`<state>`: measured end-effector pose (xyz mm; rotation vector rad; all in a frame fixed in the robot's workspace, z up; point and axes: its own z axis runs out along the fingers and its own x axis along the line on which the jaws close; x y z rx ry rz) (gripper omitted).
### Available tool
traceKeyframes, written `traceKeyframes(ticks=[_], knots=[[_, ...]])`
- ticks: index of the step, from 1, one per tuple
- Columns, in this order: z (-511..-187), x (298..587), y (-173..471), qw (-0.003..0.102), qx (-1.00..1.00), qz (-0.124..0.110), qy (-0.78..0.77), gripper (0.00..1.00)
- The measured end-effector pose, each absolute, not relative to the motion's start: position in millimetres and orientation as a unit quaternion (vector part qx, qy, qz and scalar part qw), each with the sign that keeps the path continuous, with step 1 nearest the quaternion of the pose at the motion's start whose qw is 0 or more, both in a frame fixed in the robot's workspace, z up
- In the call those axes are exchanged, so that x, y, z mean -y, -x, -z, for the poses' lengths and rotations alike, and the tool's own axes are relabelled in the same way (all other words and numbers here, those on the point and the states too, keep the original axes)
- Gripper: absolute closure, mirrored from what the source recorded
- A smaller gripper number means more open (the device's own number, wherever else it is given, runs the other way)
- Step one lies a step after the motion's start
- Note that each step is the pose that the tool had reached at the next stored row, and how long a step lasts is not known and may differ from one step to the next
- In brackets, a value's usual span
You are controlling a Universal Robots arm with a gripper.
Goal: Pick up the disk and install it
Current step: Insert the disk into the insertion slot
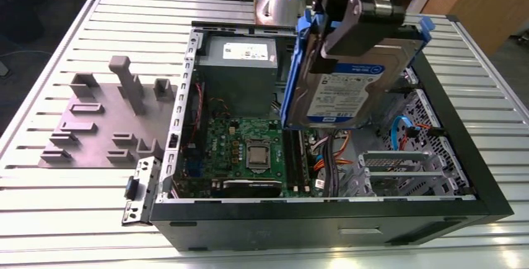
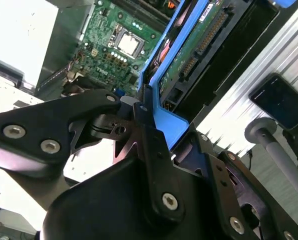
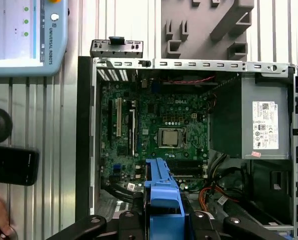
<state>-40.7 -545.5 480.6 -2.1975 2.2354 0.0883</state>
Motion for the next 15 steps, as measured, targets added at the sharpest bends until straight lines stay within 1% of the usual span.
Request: traceKeyframes(ticks=[7, 15], knots=[[-478.6, 550.8, 26.0, 0.003, -0.713, -0.028, 0.701, 0.64], [-475.9, 563.9, 16.2, 0.003, -0.713, -0.028, 0.701, 0.64]])
